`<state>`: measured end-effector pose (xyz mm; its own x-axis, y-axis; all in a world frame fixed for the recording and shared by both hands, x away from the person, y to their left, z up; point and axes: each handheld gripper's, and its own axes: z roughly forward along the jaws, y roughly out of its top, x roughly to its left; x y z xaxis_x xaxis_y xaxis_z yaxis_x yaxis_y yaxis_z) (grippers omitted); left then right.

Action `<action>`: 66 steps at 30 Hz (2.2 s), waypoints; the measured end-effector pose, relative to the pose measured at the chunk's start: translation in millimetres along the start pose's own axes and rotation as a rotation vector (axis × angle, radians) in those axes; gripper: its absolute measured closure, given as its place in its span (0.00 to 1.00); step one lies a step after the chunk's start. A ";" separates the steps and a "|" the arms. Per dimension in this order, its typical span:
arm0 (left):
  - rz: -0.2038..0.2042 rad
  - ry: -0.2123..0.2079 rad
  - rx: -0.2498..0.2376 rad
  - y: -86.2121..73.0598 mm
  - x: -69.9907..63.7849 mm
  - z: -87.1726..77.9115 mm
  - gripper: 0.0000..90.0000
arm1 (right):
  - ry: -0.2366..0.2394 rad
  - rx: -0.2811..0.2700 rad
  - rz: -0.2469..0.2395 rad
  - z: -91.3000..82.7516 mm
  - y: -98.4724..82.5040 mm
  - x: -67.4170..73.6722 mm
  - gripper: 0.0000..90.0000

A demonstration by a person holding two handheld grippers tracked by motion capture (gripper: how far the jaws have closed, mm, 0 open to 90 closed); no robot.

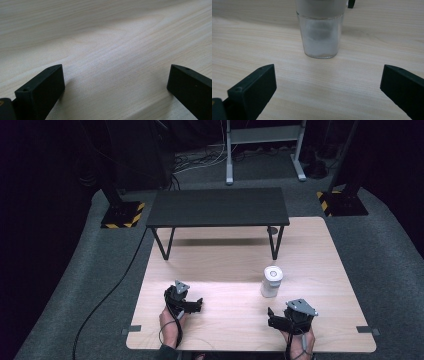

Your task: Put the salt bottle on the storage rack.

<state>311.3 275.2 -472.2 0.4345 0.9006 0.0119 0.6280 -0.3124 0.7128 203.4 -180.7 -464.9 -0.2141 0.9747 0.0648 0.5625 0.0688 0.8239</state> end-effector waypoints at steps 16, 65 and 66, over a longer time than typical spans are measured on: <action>0.000 0.000 0.000 -0.1 0.0 0.0 0.01 | 0.011 0.006 -0.045 48.4 25.6 6.8 0.00; 0.000 -0.001 0.000 0.0 0.1 0.0 0.01 | -0.036 -0.082 -0.012 52.7 50.0 13.6 0.32; 0.000 -0.001 0.000 -0.1 0.1 0.1 0.01 | -0.036 -0.084 -0.012 52.3 50.8 13.6 0.32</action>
<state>311.4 275.3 -472.3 0.4348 0.9004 0.0113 0.6279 -0.3122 0.7129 270.9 -152.8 -451.6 -0.1907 0.9810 0.0360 0.4911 0.0636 0.8688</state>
